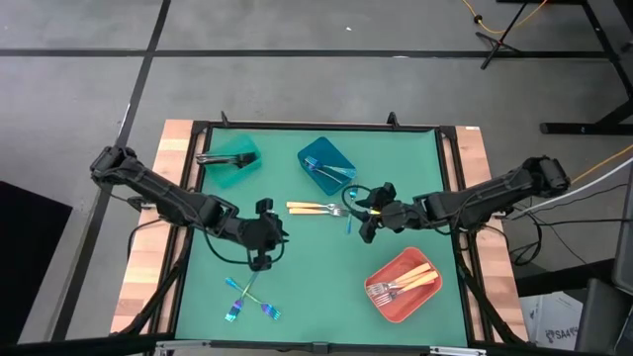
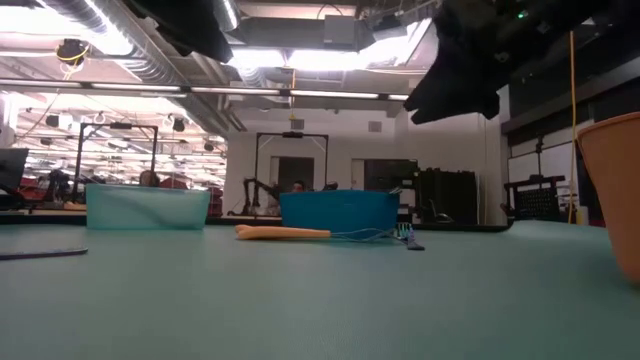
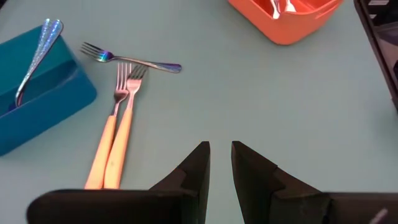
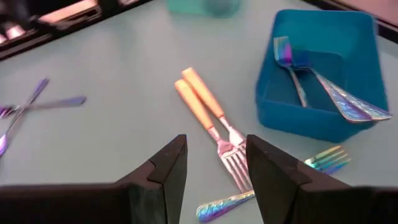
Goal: Sort silverware by color (type)
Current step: Put the purple fork into the blue bin
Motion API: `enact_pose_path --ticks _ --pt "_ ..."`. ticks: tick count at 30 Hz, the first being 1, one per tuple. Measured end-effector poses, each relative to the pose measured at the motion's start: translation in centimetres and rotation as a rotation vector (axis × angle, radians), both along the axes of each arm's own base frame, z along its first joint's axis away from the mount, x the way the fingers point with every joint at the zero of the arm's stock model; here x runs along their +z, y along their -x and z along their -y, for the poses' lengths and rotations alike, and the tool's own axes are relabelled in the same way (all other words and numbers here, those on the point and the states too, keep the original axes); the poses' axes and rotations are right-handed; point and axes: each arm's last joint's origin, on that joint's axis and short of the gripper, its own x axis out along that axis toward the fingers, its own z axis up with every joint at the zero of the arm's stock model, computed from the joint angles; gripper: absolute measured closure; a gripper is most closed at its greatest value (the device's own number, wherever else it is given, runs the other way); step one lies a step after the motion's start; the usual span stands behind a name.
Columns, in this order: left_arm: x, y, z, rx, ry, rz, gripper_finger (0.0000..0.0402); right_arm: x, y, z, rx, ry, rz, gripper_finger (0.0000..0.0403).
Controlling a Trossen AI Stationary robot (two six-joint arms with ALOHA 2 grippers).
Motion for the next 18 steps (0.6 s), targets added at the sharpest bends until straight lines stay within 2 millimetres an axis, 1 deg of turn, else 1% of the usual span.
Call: enact_pose_path --ticks 7,12,18 --pt "0.0 0.2 0.6 -0.003 -0.019 0.008 0.0342 -1.0 -0.4 0.1 -0.134 -0.026 0.005 0.0249" --pt "0.0 0.3 0.6 -0.004 -0.020 0.008 0.0342 -1.7 -0.7 0.1 -0.206 -0.053 0.010 0.0249" --pt "0.0 0.3 0.6 -0.005 -0.020 0.008 0.0342 -3.4 -1.3 0.1 -0.263 -0.050 -0.027 0.0249"
